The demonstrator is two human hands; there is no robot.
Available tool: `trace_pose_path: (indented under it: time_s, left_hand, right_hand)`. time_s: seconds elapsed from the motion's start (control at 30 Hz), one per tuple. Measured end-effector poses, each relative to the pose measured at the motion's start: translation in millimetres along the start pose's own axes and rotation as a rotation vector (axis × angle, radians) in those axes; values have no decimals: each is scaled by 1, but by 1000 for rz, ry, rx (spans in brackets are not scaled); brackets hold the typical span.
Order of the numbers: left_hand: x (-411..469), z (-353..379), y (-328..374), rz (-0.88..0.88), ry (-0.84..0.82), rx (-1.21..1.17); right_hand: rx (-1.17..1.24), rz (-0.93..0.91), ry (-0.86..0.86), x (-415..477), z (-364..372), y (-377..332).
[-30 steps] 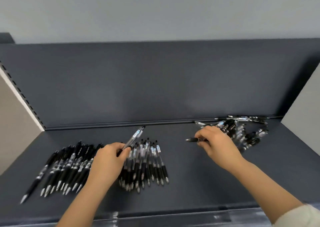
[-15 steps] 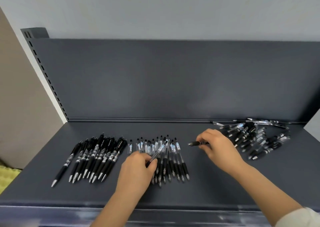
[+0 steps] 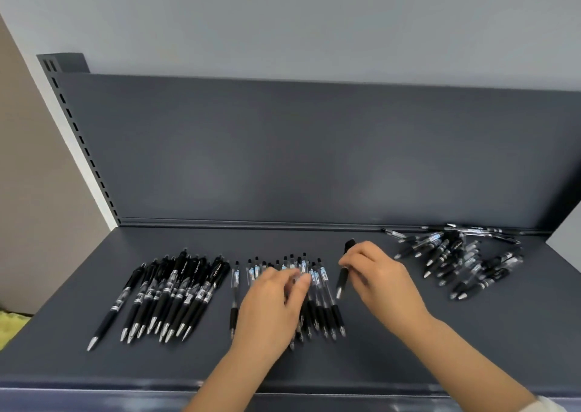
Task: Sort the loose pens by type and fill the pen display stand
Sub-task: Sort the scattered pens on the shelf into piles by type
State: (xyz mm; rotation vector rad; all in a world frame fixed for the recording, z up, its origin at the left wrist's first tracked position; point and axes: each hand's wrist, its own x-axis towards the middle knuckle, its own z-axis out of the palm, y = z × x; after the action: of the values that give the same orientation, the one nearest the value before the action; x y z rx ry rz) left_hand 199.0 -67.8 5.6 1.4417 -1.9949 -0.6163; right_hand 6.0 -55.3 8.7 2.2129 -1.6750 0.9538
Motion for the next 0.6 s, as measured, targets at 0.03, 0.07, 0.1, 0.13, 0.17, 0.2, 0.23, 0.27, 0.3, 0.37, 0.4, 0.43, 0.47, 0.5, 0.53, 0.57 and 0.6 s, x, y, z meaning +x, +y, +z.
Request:
trace_pose_path:
  time_s: [0.03, 0.07, 0.1, 0.13, 0.17, 0.2, 0.23, 0.27, 0.3, 0.37, 0.4, 0.43, 0.47, 0.5, 0.53, 0.57, 0.6]
  left_hand:
    - [0, -2, 4, -37, -95, -200]
    - [0, -4, 8, -74, -188, -378]
    - [0, -7, 10, -102, -256, -506]
    - [-1, -8, 11, -124, -294, -580]
    - [-1, -10, 10, -138, -305, -610]
    - [-1, -12, 7, -146, -299, -606]
    - [-2, -13, 3, -149, -286, -585]
    - [-2, -14, -2, -143, -258, -546]
    - [-2, -15, -8, -133, -213, -492]
    - [-2, -22, -22, -126, -91, -372]
    - [-2, -27, -29, -132, -24, -305]
    - [-2, -34, -38, -137, 45, -226]
    - [-2, -40, -48, -145, 114, -146]
    - [-2, -47, -57, -156, 178, -71]
    - [-3, -54, -67, -174, 233, -10]
    - [-4, -60, -77, -202, 274, 37]
    - [-6, -65, -86, -228, 308, 76]
  right_hand:
    - [-55, -46, -11, 1, 0, -8]
    - [-107, -92, -30, 2, 1, -15]
    - [-148, -134, -47, 3, 2, -21]
    - [-170, -174, -56, 5, 4, -25]
    - [-175, -207, -61, 6, 5, -28]
    - [-167, -233, -67, 8, 7, -30]
    - [-149, -249, -75, 10, 9, -31]
    - [-120, -248, -82, 11, 11, -33]
    - [-79, -221, -83, 11, 13, -33]
    - [15, -100, -71, 12, 16, -34]
    - [46, -14, -69, 11, 18, -32]
    - [68, 86, -84, 11, 21, -29]
    - [95, 193, -121, 11, 24, -25]
    - [126, 290, -165, 9, 28, -21]
    - [149, 359, -198, 8, 32, -18]
    - [155, 406, -225, 6, 35, -15]
    - [151, 439, -251, 4, 39, -14]
